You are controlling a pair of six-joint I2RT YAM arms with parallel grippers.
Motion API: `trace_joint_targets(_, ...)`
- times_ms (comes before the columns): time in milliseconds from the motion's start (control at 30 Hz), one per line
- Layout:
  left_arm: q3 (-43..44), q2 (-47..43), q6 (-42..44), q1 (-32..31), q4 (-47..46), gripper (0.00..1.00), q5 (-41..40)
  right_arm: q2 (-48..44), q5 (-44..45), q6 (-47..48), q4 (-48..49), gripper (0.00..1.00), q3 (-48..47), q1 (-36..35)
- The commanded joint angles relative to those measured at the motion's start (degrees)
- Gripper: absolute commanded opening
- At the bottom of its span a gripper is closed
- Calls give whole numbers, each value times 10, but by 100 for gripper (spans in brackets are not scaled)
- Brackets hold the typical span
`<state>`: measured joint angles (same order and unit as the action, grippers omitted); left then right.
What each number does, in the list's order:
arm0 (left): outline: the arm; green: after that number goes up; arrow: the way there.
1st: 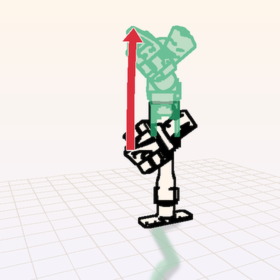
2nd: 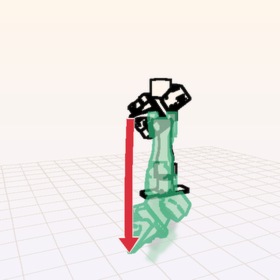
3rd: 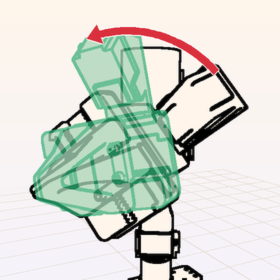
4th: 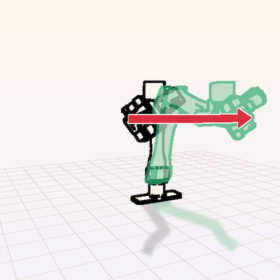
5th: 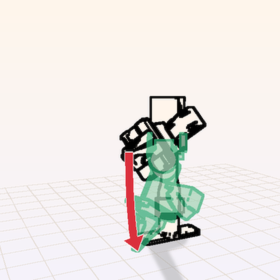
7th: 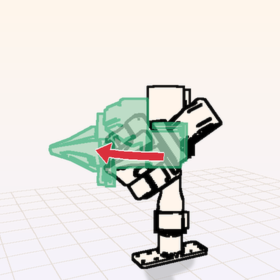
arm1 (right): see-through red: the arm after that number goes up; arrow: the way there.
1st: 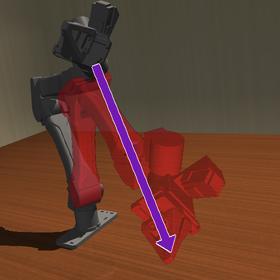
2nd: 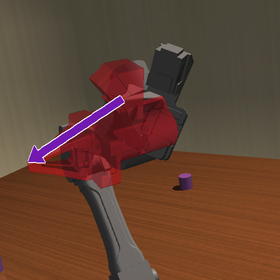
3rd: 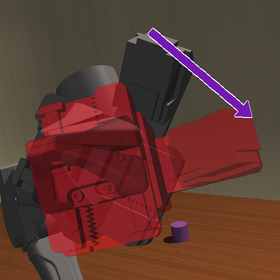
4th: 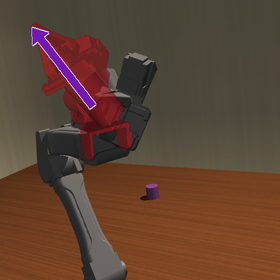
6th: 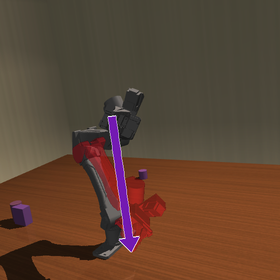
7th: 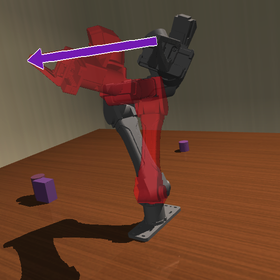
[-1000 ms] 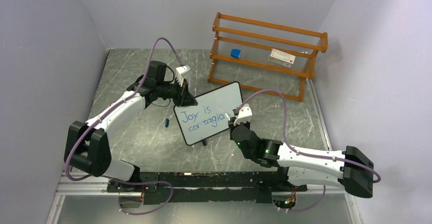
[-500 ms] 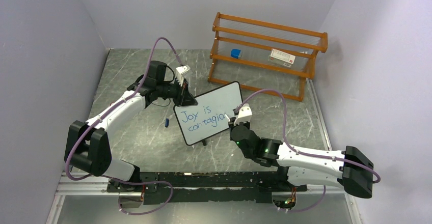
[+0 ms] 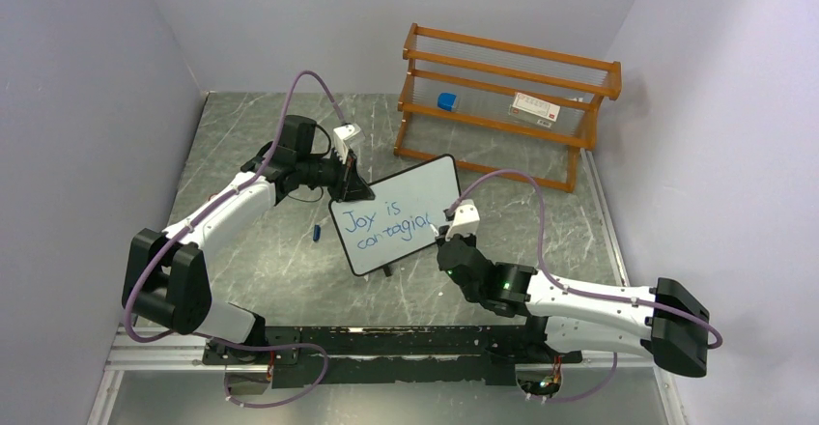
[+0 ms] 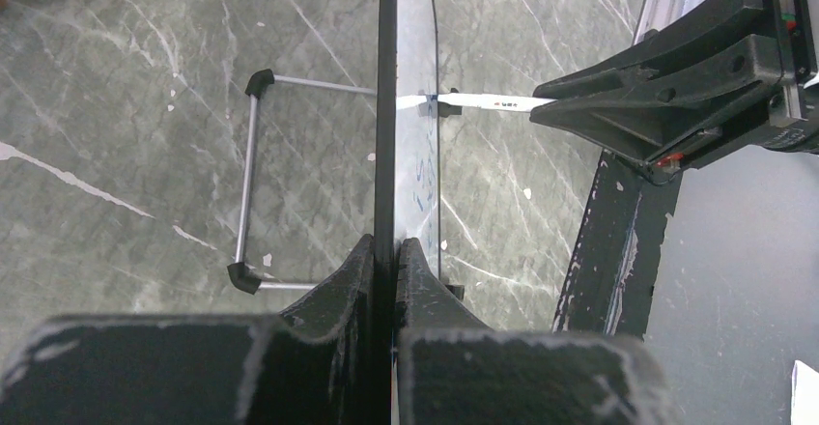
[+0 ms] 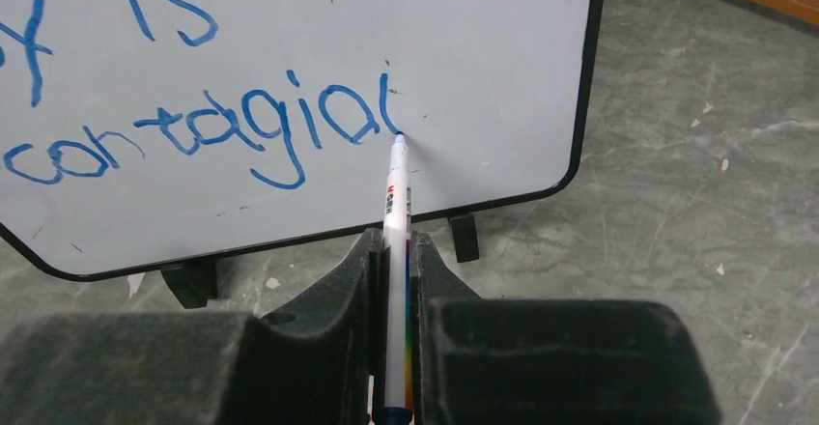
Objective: Write a sentence on the whiteboard
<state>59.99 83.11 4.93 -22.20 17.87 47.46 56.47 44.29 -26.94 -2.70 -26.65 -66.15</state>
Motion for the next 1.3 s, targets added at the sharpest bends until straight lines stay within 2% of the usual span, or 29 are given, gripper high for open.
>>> trace_joint_targets(0, -8, 22, 47, 2, 42, 5, -76, -13, 25, -13, -17, 0, 6, 5)
trace_joint_targets(600, -8, 23, 48, 2, 43, 5, -75, -18, 48, 48, 65, 0, -4, 13)
trace_joint_targets(1267, -8, 22, 49, 2, 43, 5, -74, 0, -4, 8, 13, 0, 2, 22)
